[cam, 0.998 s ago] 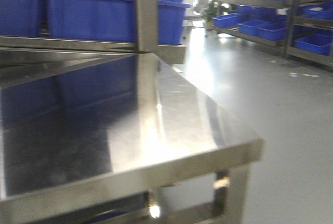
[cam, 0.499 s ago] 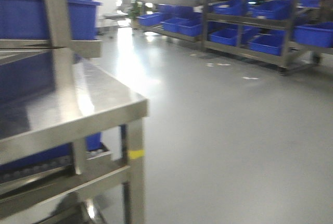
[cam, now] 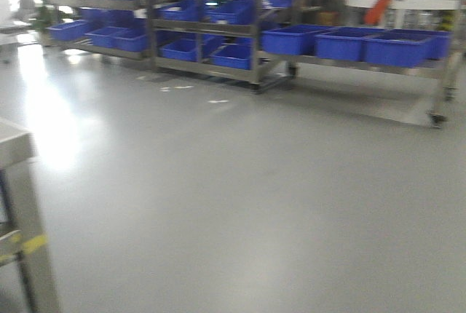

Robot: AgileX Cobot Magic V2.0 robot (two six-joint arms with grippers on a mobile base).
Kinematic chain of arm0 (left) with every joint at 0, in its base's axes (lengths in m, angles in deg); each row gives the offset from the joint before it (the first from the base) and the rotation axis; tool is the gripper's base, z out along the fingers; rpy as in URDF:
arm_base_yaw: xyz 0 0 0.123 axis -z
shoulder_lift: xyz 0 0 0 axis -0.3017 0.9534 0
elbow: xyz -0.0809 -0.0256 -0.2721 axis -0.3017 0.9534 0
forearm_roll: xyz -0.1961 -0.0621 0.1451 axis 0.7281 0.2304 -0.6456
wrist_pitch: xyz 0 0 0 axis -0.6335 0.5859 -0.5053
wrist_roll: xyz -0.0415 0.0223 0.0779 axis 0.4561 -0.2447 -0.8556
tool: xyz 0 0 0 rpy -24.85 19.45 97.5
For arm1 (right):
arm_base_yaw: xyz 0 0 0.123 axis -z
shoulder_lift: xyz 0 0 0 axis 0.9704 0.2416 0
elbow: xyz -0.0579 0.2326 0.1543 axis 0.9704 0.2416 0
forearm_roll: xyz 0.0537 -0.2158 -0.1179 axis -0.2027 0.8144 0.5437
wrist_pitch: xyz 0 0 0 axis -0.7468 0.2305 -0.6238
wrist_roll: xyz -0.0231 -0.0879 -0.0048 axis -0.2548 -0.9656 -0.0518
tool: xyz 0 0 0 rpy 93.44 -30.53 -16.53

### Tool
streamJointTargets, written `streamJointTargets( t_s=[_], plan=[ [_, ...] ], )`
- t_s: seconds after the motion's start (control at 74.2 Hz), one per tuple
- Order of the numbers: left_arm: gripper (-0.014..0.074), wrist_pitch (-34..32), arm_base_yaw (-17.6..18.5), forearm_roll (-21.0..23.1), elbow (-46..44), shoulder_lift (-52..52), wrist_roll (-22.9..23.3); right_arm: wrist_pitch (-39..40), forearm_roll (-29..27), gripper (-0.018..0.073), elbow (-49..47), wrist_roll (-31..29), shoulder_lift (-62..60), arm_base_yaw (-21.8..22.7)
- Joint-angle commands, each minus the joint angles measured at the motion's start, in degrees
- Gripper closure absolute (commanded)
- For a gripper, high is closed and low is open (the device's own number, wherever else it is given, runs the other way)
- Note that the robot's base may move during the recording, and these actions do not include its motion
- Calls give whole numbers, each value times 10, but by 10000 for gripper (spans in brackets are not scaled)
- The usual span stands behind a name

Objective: Pick and sort blue part to right shelf
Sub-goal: 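Drive the base away from the table down the aisle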

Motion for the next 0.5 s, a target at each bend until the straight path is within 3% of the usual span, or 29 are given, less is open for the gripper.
streamJointTargets(
  t_s=[0.0,0.485],
  plan=[
    [346,-53,0,-2,-15,6,2,54,16,302,-16,-3,16,1],
    [346,-53,0,-2,-15,6,2,54,16,302,-16,-3,16,1]
  ],
)
